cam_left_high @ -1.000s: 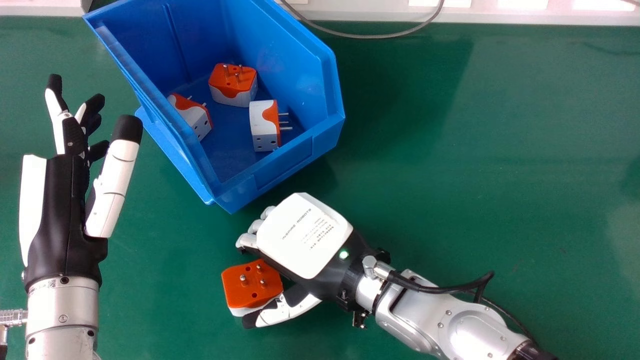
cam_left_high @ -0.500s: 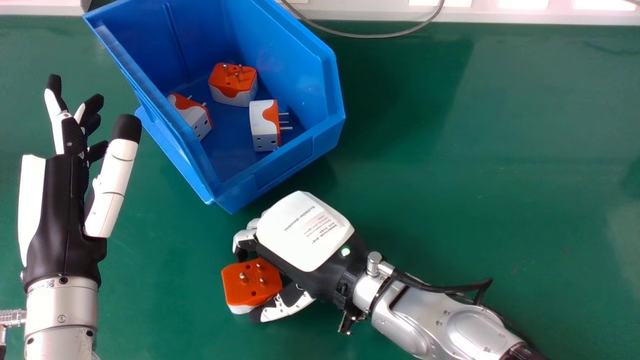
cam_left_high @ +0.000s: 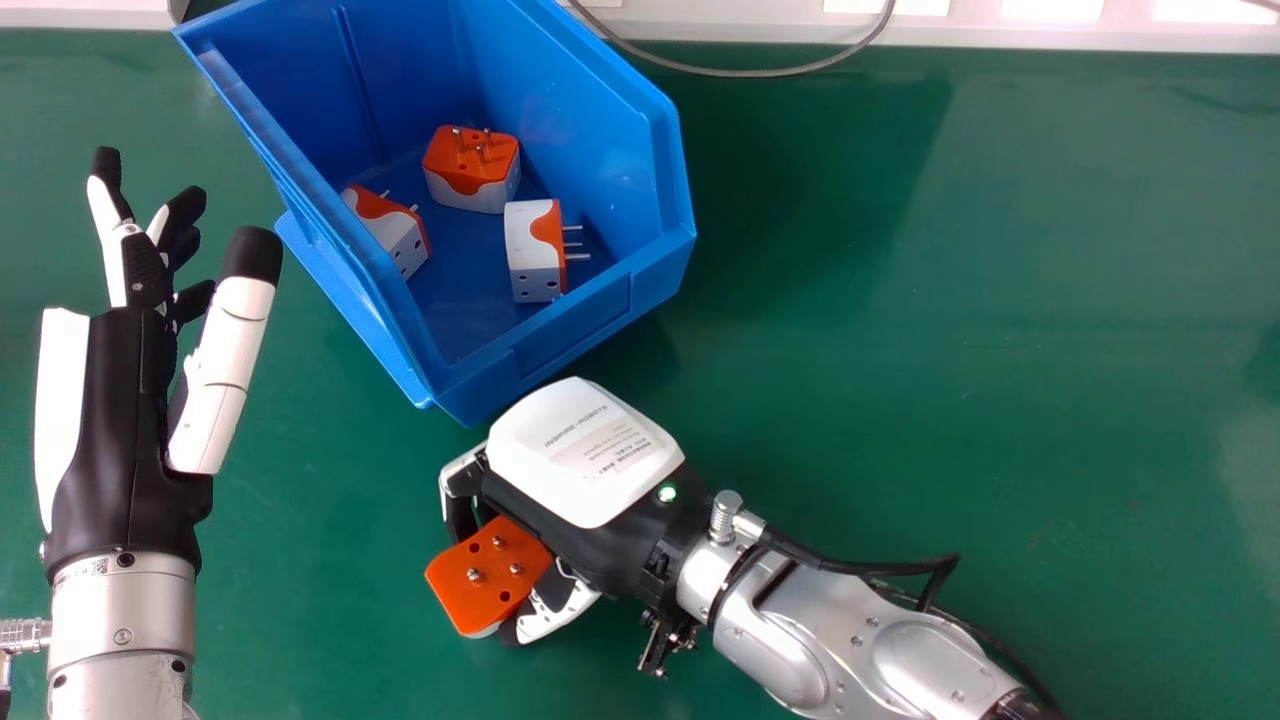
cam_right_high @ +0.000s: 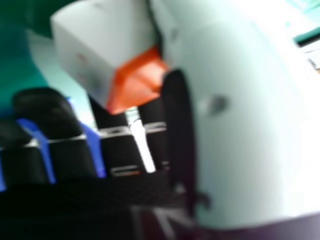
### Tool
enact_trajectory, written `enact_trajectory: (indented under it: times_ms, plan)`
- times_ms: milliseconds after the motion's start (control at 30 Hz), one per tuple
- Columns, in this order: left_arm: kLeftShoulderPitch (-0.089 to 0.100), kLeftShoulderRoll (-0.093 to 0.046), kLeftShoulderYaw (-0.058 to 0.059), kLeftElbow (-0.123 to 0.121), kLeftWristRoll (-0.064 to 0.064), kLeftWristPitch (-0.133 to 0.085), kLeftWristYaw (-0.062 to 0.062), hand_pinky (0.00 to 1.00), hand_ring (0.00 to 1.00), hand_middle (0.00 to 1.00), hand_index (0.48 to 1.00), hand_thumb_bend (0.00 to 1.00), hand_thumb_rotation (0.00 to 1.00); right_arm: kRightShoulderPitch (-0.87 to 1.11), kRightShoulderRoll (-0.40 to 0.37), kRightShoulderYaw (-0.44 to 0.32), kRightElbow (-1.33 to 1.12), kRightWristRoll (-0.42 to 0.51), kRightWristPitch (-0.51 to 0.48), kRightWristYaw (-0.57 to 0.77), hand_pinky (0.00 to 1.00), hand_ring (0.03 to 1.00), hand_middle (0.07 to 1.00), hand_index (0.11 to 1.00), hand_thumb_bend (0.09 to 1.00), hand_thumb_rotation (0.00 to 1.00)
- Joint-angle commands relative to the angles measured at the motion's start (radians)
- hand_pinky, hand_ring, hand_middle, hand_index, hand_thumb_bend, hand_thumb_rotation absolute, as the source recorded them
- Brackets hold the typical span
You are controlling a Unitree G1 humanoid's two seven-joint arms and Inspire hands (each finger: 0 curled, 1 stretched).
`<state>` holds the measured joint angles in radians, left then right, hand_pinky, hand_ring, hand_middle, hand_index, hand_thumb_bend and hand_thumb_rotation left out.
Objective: Pick all objects and put in blue box
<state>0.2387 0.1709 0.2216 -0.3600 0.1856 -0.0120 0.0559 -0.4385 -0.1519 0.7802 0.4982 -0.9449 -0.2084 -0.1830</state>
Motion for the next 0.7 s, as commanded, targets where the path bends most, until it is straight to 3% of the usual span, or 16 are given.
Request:
enact_trajectory:
  times_ms: [0, 400, 667]
  plan:
    - [-0.002, 0.003, 0.006, -0.021, -0.002, -0.009, 0.002, 0.86, 0.93, 0.94, 0.946, 0.79, 1.0, 0.022, -0.022, -0.003, -0.018, -0.004, 0.007, 0.021, 0.08, 0.123, 0.47, 0.478, 0.523, 0.0]
    - [-0.016, 0.009, 0.014, 0.006, -0.007, -0.018, 0.0, 0.86, 0.93, 0.94, 0.943, 0.8, 1.0, 0.175, -0.113, -0.088, -0.358, -0.002, 0.121, 0.113, 0.08, 0.125, 0.47, 0.481, 0.522, 0.0]
    - [-0.03, 0.013, 0.022, 0.026, -0.008, -0.024, -0.007, 0.86, 0.93, 0.94, 0.943, 0.8, 1.0, 0.243, -0.178, -0.241, -0.573, 0.062, 0.115, 0.134, 0.07, 0.111, 0.47, 0.483, 0.522, 0.0]
